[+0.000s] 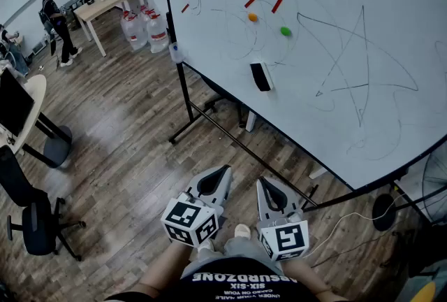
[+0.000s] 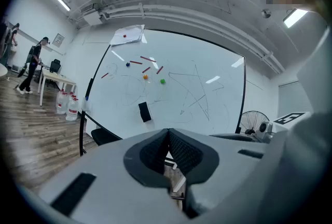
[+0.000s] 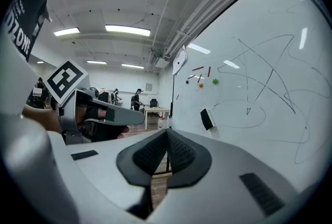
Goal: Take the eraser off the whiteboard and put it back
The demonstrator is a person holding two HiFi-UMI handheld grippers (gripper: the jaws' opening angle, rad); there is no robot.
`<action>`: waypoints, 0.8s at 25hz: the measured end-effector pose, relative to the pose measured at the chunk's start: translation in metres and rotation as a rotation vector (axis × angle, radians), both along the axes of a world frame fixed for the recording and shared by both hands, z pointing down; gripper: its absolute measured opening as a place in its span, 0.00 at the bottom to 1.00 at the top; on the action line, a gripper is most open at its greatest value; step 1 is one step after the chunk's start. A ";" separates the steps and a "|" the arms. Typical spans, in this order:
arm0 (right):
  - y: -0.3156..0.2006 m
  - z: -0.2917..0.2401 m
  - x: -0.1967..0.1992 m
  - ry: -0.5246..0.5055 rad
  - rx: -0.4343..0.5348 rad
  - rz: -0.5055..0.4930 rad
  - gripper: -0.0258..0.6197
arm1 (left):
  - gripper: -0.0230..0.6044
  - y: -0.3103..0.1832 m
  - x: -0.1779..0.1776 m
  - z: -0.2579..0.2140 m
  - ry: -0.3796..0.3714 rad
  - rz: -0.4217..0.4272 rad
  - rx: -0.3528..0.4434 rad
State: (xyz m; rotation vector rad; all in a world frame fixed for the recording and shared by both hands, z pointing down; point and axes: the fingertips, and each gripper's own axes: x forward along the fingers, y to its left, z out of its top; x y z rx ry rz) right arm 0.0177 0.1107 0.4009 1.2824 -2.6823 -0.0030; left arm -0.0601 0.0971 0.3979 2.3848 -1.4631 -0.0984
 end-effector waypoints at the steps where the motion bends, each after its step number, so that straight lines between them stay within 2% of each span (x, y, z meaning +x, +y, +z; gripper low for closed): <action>1: -0.002 0.000 0.002 -0.001 -0.001 -0.001 0.04 | 0.05 -0.003 0.002 -0.001 -0.002 -0.003 0.002; 12: -0.037 0.002 0.026 -0.056 -0.012 -0.015 0.04 | 0.05 -0.043 0.025 -0.004 -0.016 -0.024 0.015; 20: -0.068 -0.005 0.040 -0.081 0.008 -0.080 0.04 | 0.05 -0.077 0.041 -0.014 -0.034 -0.055 0.052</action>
